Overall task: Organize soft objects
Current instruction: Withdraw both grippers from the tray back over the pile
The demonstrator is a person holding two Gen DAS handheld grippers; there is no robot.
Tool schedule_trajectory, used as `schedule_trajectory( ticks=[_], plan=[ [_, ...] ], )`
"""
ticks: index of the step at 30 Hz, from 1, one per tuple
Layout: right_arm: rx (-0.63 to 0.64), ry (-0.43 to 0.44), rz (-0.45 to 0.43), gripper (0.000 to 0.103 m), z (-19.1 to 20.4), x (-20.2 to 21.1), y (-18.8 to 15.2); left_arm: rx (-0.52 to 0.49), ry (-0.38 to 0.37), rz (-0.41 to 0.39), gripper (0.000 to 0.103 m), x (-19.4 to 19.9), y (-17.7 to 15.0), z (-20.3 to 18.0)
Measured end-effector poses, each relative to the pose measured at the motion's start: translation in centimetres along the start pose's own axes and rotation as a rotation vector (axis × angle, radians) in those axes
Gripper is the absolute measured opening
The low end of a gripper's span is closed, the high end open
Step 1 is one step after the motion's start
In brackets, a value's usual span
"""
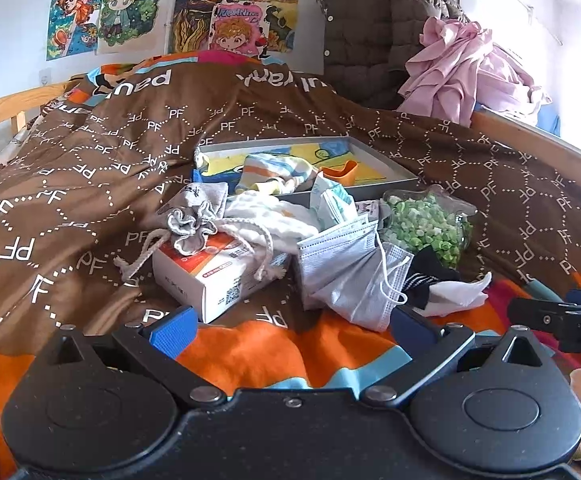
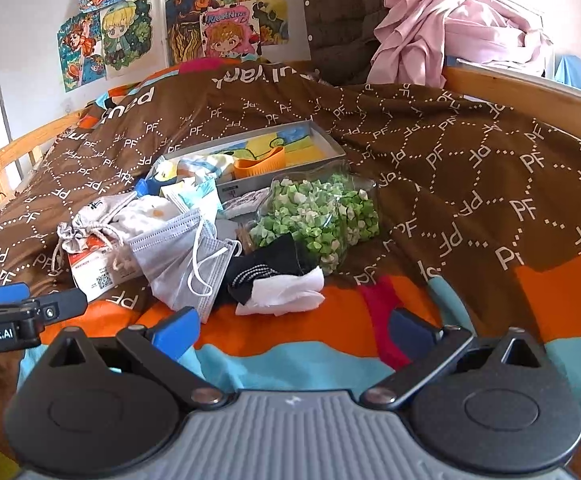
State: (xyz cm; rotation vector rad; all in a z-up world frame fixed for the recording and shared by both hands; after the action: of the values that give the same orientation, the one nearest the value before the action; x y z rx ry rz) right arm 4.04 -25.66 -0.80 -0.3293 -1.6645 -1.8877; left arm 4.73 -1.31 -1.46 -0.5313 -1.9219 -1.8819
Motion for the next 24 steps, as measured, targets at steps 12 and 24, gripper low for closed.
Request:
schedule_trajectory(
  ticks=[12, 24],
  plan=[
    [0.003, 0.019, 0.013, 0.103, 0.1, -0.5, 0.0, 0.008, -0.001, 0.024, 0.102, -1.3, 0.1, 0.2],
    [0.012, 0.008, 0.009, 0.103, -0.3, -1.9, 0.3, 0.057, -0.036, 0.092, 0.102, -4.0, 0.0, 0.8]
  ],
)
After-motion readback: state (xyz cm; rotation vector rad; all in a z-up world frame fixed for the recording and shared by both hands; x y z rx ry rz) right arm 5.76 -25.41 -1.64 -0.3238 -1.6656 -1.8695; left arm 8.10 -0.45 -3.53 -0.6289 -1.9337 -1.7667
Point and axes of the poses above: each gripper's, at about its wrist camera, not at the fingertips, and x roughly against the way its jaws point, z to its left, y to its top, the point moved 1 cm from there along -x, roughly the way its jaws point, and after that the axes turned 8 degrees about y, right-handed, at the moved point
